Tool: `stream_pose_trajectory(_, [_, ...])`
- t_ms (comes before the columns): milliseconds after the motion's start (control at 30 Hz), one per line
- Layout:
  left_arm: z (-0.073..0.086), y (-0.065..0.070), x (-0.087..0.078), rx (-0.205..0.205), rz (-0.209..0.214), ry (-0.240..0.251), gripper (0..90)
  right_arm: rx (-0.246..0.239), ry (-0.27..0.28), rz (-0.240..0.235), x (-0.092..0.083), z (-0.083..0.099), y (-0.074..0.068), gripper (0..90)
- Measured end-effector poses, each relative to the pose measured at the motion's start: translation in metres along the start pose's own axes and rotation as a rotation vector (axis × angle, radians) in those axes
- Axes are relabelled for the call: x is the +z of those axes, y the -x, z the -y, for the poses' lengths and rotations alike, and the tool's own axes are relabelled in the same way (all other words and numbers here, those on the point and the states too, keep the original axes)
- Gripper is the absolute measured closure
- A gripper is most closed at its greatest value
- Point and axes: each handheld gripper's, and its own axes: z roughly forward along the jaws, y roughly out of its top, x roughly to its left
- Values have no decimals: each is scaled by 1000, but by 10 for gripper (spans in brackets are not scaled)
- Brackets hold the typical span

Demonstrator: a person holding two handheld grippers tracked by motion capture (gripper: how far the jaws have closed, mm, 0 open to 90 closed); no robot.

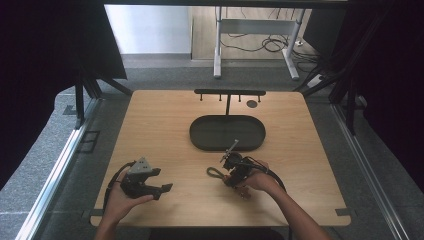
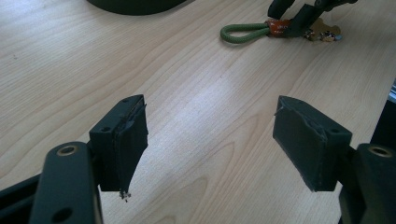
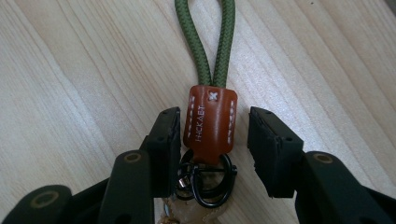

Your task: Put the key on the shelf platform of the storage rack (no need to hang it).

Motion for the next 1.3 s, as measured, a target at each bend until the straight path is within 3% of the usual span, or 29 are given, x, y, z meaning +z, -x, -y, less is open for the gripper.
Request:
stream_pose_trajectory(500, [0, 0, 1, 1, 4, -7, 266, -33, -12, 43, 2, -1, -6, 588])
stream_pose_trajectory(633, [0, -1, 0, -1, 2, -5, 265, -28, -10, 46, 1, -1, -5, 651])
stream_pose_trajectory(1033, [1, -2, 0, -3, -1, -6, 266, -7, 0, 21, -2, 2, 2, 665])
stream_pose_trajectory(1300, [1, -2, 1, 0, 0, -9, 265, 23, 62, -12, -25, 9, 10, 667])
